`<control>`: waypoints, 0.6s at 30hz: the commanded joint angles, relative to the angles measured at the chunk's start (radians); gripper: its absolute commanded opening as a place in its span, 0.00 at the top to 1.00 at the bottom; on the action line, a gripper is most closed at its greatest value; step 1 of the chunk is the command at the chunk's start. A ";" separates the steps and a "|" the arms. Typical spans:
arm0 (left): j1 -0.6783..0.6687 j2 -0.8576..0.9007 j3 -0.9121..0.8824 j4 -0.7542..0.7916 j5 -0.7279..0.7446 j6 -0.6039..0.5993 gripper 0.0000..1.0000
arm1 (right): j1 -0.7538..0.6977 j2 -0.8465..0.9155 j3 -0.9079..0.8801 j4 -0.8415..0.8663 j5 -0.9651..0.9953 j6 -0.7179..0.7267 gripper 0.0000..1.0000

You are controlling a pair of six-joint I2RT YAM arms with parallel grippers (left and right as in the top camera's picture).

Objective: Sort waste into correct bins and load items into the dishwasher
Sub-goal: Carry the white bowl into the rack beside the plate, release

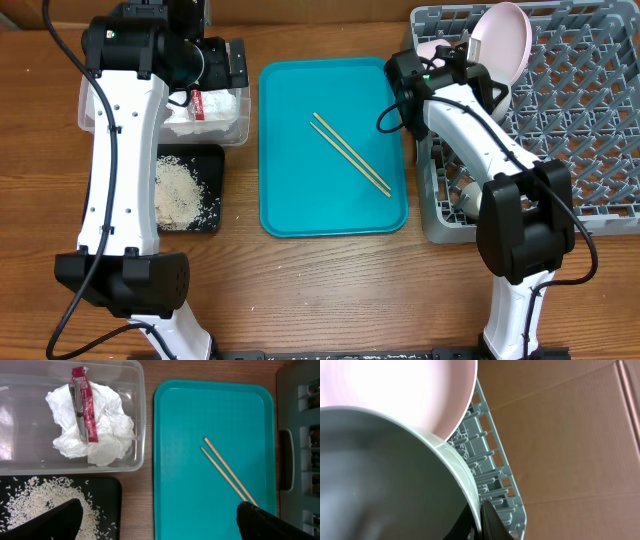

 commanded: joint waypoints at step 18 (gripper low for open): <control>-0.001 -0.004 0.010 0.001 -0.007 0.009 0.00 | 0.033 -0.003 -0.002 -0.147 -0.090 -0.033 0.96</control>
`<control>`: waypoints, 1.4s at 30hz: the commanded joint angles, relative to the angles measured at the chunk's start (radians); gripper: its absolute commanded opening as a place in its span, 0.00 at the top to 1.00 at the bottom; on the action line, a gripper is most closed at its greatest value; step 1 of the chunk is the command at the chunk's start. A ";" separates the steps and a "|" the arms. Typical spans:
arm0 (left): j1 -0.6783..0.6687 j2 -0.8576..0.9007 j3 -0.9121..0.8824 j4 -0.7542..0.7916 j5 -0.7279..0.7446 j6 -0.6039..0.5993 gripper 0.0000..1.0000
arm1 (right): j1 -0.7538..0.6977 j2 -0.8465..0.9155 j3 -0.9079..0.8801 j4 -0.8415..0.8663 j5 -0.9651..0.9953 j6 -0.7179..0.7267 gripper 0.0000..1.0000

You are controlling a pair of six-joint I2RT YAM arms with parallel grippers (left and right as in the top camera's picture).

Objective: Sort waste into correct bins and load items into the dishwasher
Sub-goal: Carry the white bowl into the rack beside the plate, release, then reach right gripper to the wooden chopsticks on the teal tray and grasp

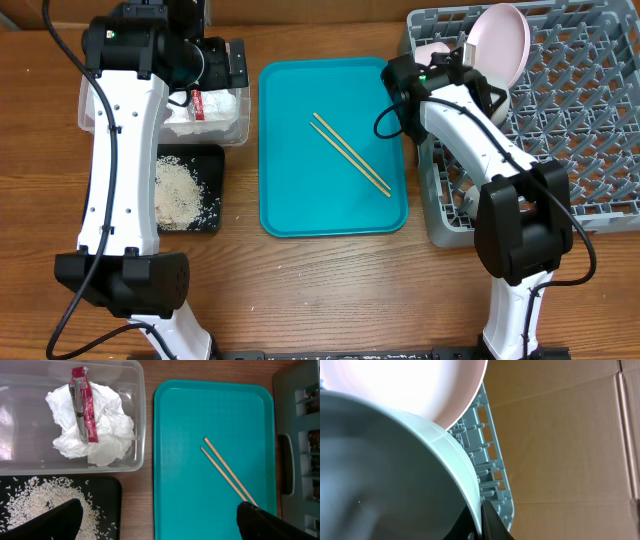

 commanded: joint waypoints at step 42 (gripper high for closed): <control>-0.001 -0.004 0.010 0.001 -0.007 0.009 0.00 | 0.179 -0.028 0.368 -0.150 -0.742 0.022 0.00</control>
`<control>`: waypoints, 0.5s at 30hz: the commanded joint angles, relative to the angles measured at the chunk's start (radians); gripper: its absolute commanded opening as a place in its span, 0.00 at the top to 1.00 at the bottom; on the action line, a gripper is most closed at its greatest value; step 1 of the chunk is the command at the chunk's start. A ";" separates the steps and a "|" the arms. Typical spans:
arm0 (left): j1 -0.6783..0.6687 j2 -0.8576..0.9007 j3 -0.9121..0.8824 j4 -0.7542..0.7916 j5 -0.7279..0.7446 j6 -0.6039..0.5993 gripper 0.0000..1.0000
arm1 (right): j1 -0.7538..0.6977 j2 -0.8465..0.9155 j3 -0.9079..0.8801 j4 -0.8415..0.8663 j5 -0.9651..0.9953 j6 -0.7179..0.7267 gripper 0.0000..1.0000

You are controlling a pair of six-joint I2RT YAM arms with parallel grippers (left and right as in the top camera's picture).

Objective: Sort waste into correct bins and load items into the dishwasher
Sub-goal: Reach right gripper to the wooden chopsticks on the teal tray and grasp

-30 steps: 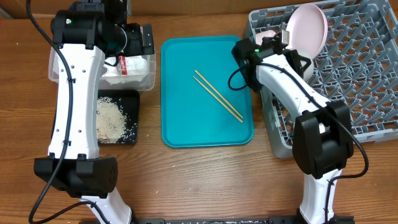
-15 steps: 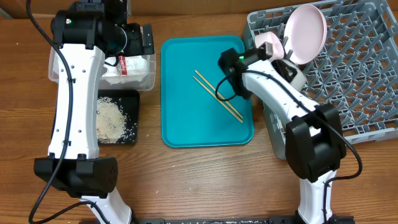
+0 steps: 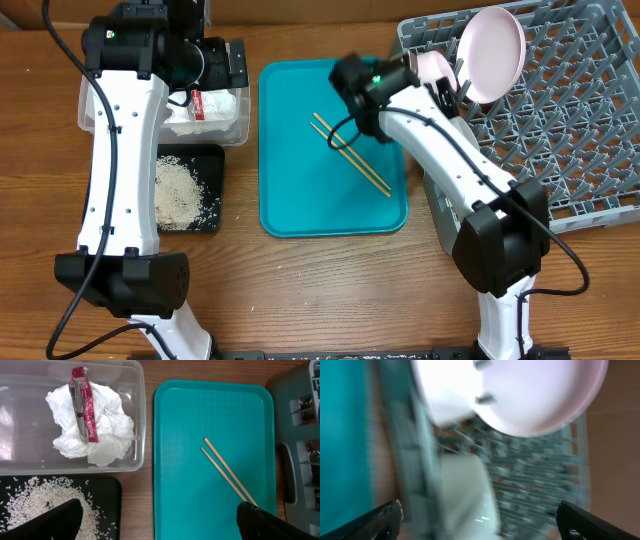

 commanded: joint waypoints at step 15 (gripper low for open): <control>-0.001 -0.004 0.010 0.001 -0.007 0.009 0.00 | -0.001 -0.026 -0.111 0.311 -0.768 -0.338 0.20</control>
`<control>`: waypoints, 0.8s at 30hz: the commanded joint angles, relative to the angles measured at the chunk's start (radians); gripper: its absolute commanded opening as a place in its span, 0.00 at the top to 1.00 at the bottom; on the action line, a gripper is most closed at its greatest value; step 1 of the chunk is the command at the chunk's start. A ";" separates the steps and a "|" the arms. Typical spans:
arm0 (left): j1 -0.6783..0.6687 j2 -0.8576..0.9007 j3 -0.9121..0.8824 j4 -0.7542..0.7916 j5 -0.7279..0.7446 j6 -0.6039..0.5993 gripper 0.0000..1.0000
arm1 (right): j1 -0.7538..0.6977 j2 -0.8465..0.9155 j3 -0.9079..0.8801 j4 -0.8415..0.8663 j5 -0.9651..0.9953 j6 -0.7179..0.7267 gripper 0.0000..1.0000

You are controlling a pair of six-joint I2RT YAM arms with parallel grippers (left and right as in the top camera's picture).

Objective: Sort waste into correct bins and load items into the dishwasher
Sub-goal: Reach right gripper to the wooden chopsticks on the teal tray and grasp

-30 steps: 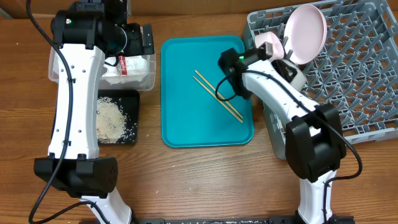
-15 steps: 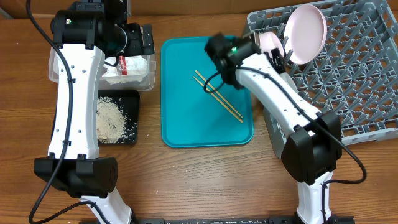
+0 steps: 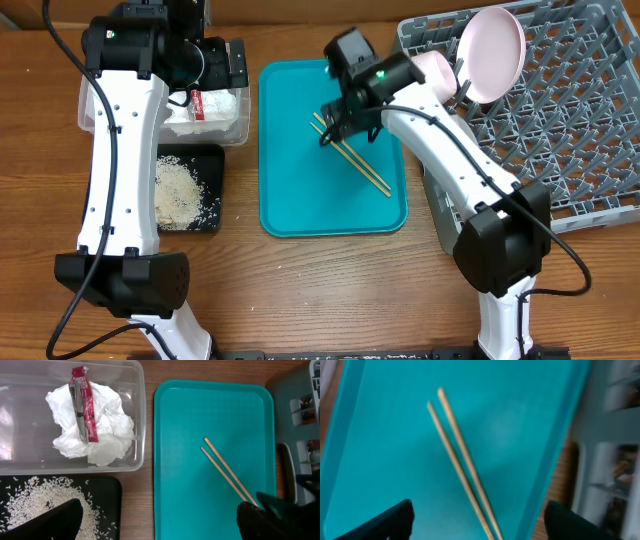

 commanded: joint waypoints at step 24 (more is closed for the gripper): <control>-0.001 -0.004 0.010 0.001 -0.007 0.009 0.00 | -0.044 -0.023 -0.456 0.510 0.016 -0.145 0.51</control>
